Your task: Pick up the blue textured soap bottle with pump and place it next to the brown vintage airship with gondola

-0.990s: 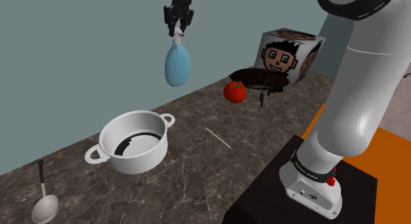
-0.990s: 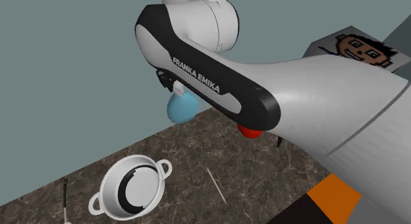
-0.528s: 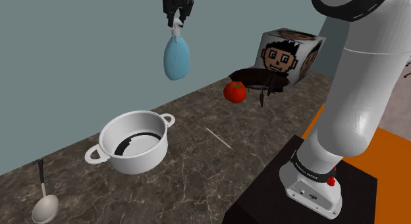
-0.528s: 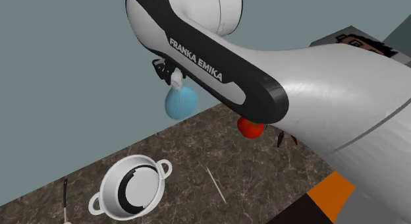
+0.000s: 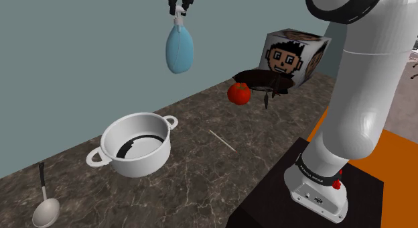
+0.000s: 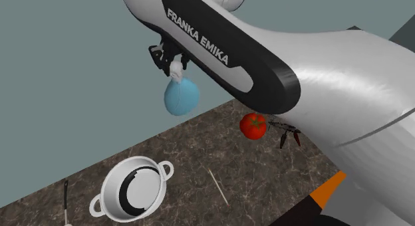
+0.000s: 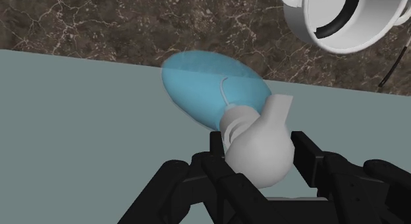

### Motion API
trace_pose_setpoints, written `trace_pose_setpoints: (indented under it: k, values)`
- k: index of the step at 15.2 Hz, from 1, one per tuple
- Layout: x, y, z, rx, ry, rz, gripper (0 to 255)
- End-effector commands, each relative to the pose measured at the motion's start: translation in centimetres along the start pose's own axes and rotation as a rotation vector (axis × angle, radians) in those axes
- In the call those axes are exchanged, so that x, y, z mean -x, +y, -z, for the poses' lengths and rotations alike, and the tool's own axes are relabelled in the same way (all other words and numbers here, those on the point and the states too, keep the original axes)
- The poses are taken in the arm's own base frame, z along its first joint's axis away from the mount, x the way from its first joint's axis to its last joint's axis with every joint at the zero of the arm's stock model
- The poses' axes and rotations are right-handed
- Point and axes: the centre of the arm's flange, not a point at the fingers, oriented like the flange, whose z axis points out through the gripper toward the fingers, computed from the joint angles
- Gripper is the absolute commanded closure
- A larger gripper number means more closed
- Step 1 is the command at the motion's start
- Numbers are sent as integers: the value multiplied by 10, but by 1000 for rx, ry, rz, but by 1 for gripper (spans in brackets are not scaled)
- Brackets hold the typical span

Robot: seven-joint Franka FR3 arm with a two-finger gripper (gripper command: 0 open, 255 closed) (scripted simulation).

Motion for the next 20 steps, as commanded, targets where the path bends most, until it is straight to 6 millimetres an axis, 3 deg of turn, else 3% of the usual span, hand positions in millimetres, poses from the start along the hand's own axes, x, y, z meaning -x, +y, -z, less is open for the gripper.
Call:
trace_pose_setpoints:
  k: [1,8,20]
  values:
    - [-1,-1,11,0,0,0,255]
    - [-7,-6,46,0,0,0,255]
    - [121,74,97,0,0,0,255]
